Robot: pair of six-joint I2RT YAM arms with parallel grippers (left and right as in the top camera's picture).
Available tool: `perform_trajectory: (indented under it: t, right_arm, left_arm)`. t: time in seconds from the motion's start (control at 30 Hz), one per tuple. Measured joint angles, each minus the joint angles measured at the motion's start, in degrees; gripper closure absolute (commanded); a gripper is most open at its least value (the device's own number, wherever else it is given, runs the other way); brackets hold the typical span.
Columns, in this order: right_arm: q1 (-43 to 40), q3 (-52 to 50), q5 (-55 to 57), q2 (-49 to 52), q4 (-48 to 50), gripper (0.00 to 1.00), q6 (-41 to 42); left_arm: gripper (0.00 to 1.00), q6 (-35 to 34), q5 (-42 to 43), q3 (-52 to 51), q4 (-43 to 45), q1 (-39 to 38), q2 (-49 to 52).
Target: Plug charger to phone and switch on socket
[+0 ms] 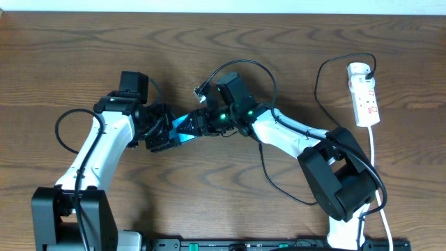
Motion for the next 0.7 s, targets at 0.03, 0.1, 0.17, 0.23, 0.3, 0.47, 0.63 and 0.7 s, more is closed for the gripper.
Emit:
perform_trajectory:
  t: [0.03, 0.1, 0.17, 0.23, 0.3, 0.47, 0.63, 0.7]
  right_arm:
    - [0.00, 0.00, 0.04, 0.00, -0.02, 0.54, 0.04]
    - [0.00, 0.00, 0.11, 0.00, -0.02, 0.54, 0.33]
    - [0.02, 0.00, 0.20, 0.00, -0.02, 0.55, 0.59]
    - [0.17, 0.00, 0.70, 0.00, -0.07, 0.55, 1.31]
    - [0.83, 0.00, 1.70, 0.00, -0.11, 0.55, 2.25]
    - [2.27, 0.00, 3.34, 0.00, -0.22, 0.57, 3.76]
    - [2.38, 0.00, 4.26, 0.00, -0.28, 0.57, 4.13]
    - [2.38, 0.00, 4.28, 0.00, -0.37, 0.57, 4.15]
  left_arm:
    - [0.93, 0.00, 0.02, 0.00, -0.02, 0.00, 0.00]
    - [0.93, 0.00, 0.00, 0.00, -0.09, -0.20, 0.00]
    - [0.93, 0.00, 0.00, 0.00, -0.09, -0.61, 0.00]
    - [0.93, 0.00, 0.02, 0.00, -0.09, -1.46, 0.00]
    - [0.93, 0.00, 0.04, 0.00, -0.09, -1.84, 0.00]
    - [0.93, 0.04, -0.20, 0.00, -0.74, -1.88, 0.00]
    - [0.93, 0.07, -1.81, 0.00, -2.69, -1.88, 0.00]
    - [0.93, 0.09, -2.38, 0.00, -2.71, -1.88, 0.00]
